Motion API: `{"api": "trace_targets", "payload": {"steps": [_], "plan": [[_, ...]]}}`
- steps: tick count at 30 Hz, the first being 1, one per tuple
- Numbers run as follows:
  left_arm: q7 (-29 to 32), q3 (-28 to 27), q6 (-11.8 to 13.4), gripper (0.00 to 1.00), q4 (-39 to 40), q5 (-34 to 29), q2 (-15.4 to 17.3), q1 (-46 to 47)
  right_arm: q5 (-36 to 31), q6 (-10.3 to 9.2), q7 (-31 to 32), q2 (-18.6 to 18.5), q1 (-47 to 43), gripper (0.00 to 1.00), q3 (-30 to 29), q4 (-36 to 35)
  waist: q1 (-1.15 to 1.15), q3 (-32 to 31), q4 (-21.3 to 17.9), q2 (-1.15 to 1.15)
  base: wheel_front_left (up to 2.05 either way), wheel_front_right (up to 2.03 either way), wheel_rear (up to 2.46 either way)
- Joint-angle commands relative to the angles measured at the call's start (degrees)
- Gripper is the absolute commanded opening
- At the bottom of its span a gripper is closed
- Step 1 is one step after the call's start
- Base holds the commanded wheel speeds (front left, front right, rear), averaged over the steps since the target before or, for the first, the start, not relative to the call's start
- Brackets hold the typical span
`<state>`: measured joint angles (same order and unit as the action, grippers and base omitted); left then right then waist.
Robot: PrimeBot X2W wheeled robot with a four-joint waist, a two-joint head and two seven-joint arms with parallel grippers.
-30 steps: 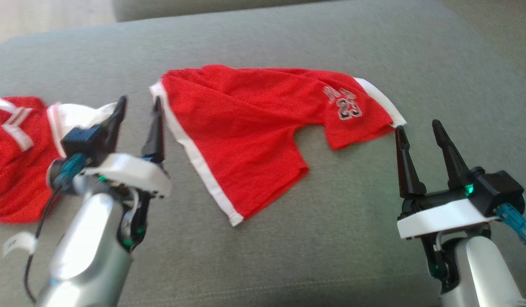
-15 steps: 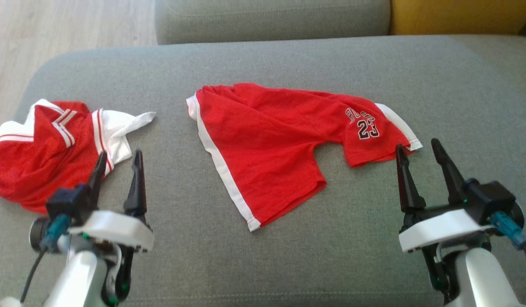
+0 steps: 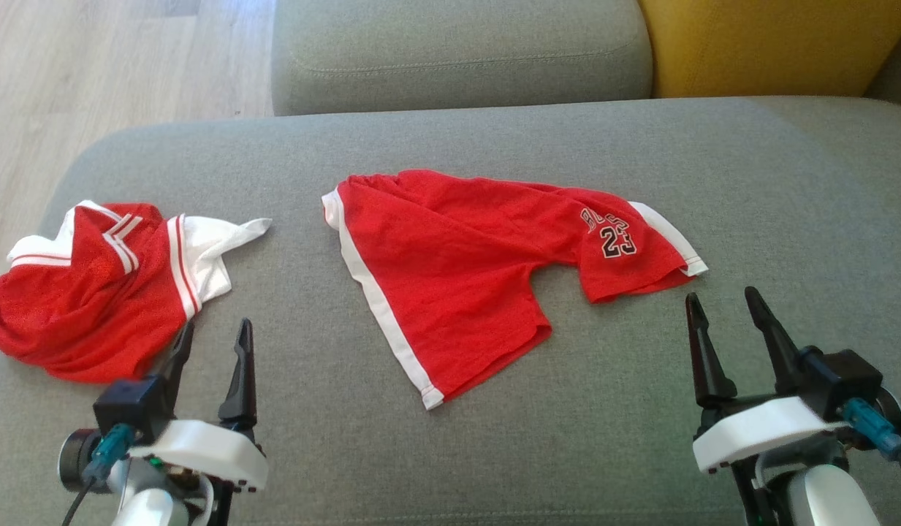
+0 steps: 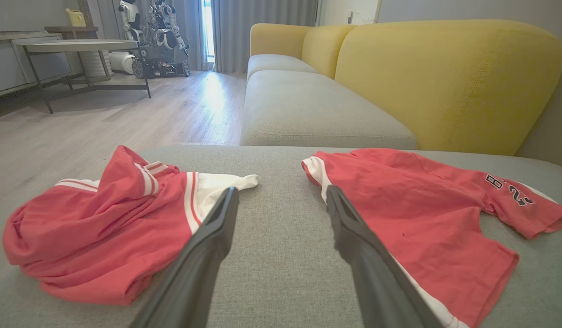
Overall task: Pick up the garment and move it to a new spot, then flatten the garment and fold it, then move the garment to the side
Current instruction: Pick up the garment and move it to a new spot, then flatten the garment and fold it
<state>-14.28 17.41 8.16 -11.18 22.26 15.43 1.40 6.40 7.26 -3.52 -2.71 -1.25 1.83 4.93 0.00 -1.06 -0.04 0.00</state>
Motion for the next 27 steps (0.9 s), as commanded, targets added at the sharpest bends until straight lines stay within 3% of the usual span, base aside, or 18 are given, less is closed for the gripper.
{"api": "trace_targets", "payload": {"steps": [1,27], "plan": [[-0.49,-2.26,0.38,1.00,2.09,-0.34,1.59,2.42,-0.20,0.23,0.11,-0.17,1.48,1.00,1.18,-2.31,0.00,-0.07,-0.06,0.00,0.00,0.00,0.00],[0.65,-1.45,1.25,1.00,2.57,0.21,2.55,2.30,0.20,0.23,0.46,-0.17,1.06,1.00,0.86,-3.14,0.00,0.31,-0.62,0.00,0.00,0.00,0.00]]}}
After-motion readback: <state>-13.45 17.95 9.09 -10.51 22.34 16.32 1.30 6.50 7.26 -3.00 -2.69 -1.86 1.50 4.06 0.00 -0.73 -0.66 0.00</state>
